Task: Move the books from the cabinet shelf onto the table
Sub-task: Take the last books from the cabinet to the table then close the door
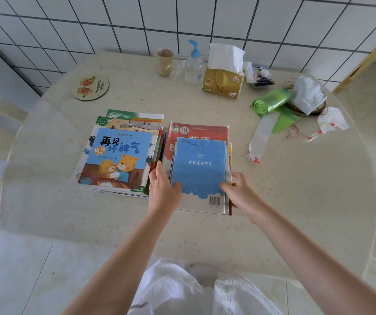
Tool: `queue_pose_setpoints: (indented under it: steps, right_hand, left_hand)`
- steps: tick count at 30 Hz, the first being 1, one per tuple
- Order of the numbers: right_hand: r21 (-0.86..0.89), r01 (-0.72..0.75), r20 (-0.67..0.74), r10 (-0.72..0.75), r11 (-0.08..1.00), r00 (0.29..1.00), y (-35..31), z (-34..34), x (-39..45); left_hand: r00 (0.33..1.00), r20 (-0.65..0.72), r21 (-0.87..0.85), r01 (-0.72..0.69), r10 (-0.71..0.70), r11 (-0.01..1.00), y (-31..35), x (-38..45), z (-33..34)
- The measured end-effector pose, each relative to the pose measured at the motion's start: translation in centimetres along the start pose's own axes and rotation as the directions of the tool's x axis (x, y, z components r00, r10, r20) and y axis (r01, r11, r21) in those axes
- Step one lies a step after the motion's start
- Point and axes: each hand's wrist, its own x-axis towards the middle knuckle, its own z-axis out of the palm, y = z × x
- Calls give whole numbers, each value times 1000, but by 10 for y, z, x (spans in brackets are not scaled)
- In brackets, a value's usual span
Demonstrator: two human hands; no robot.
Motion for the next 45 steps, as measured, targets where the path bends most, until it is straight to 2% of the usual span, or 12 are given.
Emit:
queue_pose_setpoints:
  steps: [10, 14, 17, 21, 26, 29, 34, 39, 45]
  right_hand:
    - [-140, 262, -85, -275, 955, 958, 27, -4, -27]
    - [-233, 371, -113, -404, 899, 908, 41, 0, -42]
    - [-242, 394, -160, -437, 887, 885, 50, 8, -55]
    - [-204, 395, -251, -438, 896, 863, 71, 26, -81]
    - [-171, 331, -386, -372, 928, 844, 92, 58, -102]
    - [-78, 281, -493, -282, 957, 823, 102, 94, -125]
    - [23, 230, -581, -174, 973, 795, 123, 147, -164]
    - [90, 166, -671, -63, 982, 738, 158, 181, -214]
    - [247, 114, -775, 126, 962, 620, 211, 205, -274]
  left_hand:
    - [984, -75, 32, -162, 164, 986, -9, -39, -2]
    - [960, -128, 2, -250, 248, 968, -12, -52, -1]
    - [928, -149, -8, -346, 341, 938, -17, -61, -2]
    - [904, -103, -36, -419, 414, 907, -36, -75, -4]
    - [855, -20, -56, -519, 518, 853, -65, -82, -13]
    - [801, 63, -72, -591, 595, 803, -90, -89, -31]
    - [718, 234, -86, -657, 656, 749, -122, -103, -53]
    - [629, 430, -67, -693, 647, 718, -138, -131, -51]
    - [459, 641, -92, -750, 616, 655, -148, -185, -28]
